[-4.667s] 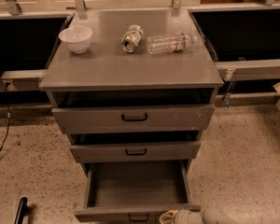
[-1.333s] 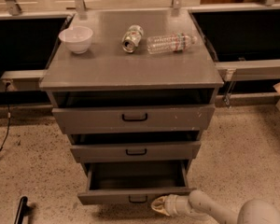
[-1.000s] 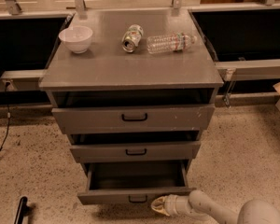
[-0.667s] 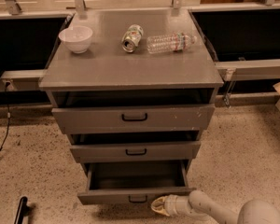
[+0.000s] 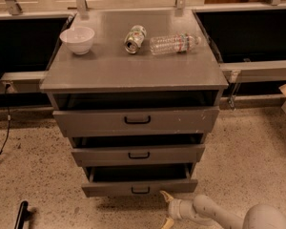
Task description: Close bottom drawer
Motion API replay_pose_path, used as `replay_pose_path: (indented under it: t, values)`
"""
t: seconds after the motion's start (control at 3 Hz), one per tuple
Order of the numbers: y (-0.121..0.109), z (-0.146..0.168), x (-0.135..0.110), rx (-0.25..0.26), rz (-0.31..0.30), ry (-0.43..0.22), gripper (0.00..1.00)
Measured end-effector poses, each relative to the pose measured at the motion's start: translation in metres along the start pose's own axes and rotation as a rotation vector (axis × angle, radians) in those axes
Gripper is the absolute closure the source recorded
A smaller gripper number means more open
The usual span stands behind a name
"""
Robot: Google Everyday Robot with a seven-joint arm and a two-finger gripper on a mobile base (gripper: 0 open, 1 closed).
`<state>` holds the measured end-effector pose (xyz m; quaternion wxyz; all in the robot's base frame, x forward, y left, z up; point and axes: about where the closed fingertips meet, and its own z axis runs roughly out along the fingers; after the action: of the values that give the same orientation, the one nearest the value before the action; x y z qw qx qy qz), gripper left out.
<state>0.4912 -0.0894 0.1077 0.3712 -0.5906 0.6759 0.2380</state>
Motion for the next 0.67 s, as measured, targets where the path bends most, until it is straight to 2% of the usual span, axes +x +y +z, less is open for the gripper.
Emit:
replay_pose_path:
  t: [0.33, 0.67]
  values:
    - [0.0012, 0.0026, -0.0009, -0.012, 0.000, 0.008, 0.00]
    - [0.0012, 0.0026, -0.0009, -0.012, 0.000, 0.008, 0.18]
